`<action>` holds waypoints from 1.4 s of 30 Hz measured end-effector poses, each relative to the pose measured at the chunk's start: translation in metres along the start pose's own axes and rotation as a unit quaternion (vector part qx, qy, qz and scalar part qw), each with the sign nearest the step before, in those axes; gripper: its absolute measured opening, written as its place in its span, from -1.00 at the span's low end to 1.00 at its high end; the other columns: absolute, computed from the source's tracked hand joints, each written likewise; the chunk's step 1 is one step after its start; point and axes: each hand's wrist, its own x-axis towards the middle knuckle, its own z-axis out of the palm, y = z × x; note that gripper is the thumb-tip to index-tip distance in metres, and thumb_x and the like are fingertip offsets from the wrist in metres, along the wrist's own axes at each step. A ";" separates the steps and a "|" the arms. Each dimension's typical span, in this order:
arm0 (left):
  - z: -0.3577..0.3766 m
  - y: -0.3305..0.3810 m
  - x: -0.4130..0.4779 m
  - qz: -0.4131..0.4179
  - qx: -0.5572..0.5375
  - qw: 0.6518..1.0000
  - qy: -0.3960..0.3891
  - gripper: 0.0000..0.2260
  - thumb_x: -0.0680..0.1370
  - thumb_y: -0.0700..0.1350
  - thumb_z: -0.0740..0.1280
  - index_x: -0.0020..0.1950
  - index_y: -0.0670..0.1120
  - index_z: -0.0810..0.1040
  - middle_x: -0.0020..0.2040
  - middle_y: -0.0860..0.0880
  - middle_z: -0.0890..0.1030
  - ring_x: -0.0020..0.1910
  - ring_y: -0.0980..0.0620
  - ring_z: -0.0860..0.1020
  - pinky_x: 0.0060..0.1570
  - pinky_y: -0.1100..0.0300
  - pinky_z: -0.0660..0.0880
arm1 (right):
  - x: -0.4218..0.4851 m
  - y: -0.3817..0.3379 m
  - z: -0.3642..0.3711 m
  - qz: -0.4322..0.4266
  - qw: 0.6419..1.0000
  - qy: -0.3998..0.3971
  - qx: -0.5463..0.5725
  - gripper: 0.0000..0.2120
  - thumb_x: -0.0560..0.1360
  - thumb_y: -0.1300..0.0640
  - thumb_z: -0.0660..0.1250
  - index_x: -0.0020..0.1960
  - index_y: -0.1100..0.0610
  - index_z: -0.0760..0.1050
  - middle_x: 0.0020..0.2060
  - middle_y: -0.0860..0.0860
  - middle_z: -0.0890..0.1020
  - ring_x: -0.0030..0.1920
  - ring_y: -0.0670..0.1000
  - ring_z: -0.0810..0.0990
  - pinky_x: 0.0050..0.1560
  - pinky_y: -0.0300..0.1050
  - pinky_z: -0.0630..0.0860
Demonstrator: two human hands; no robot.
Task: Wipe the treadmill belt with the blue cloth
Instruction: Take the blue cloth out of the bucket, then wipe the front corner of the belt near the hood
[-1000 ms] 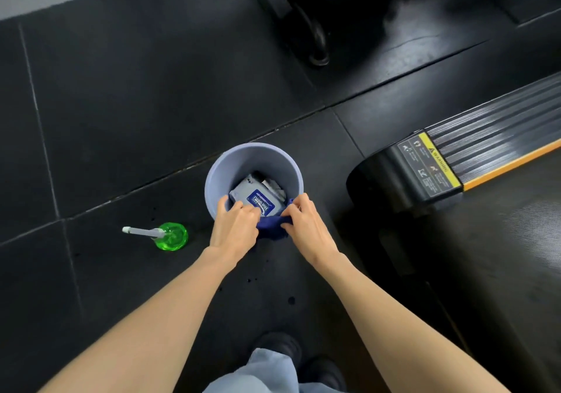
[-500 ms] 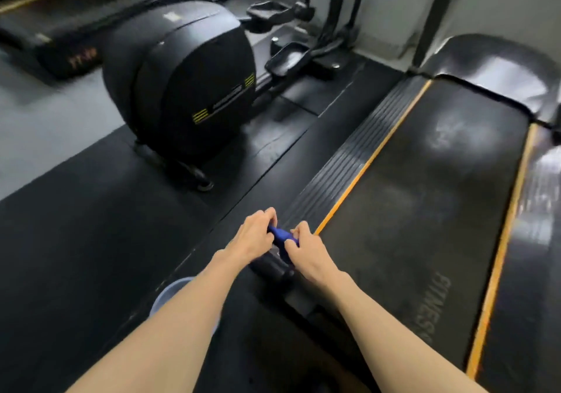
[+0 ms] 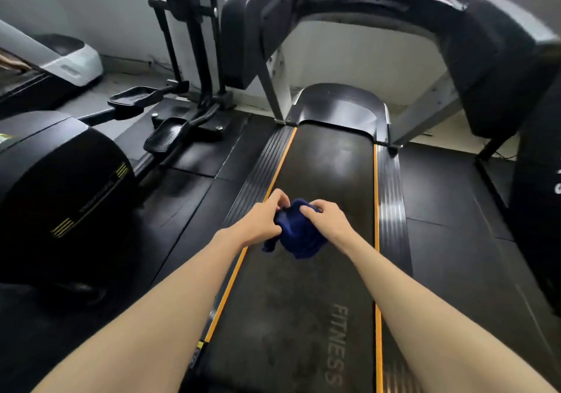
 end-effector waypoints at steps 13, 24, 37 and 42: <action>-0.054 0.039 0.229 -0.012 -0.102 0.985 -0.136 -0.80 0.50 0.06 0.33 0.06 0.00 0.50 0.02 -0.01 0.60 0.01 -0.01 0.57 0.04 0.08 0.52 | 0.168 -0.022 -0.115 -0.079 0.993 0.082 0.019 -0.77 0.59 0.11 0.11 0.15 0.00 0.48 0.05 -0.02 0.58 0.07 0.01 0.52 0.11 0.01 0.48; -0.174 0.087 0.467 -0.009 0.014 0.987 -0.158 -0.79 0.42 -0.09 0.40 -0.08 -0.09 0.41 -0.08 -0.09 0.56 -0.13 0.00 0.50 -0.19 0.16 0.41 | 0.372 -0.118 -0.220 -0.008 0.999 0.010 -0.040 -0.80 0.52 0.09 0.28 0.13 0.09 0.51 -0.05 0.01 0.46 -0.02 -0.01 0.47 -0.04 -0.20 0.34; -0.179 0.118 0.686 -0.047 0.087 0.977 -0.188 -0.73 0.51 0.17 0.27 -0.19 -0.01 0.37 -0.16 -0.03 0.52 -0.27 0.05 0.46 -0.31 0.22 0.35 | 0.575 -0.070 -0.326 0.044 0.986 0.003 -0.160 -0.73 0.48 -0.16 0.28 -0.07 0.02 0.36 -0.13 -0.01 0.56 -0.13 0.04 0.51 -0.17 -0.06 0.42; -0.138 0.085 0.793 -0.055 0.221 0.966 -0.118 -0.75 0.57 0.16 0.09 -0.16 0.01 0.31 -0.01 -0.13 0.50 -0.03 -0.18 0.48 -0.10 0.03 0.36 | 0.676 -0.022 -0.336 0.010 0.977 -0.010 -0.211 -0.71 0.50 -0.21 0.25 0.03 0.00 0.49 -0.06 -0.04 0.61 -0.07 0.02 0.54 -0.18 -0.11 0.36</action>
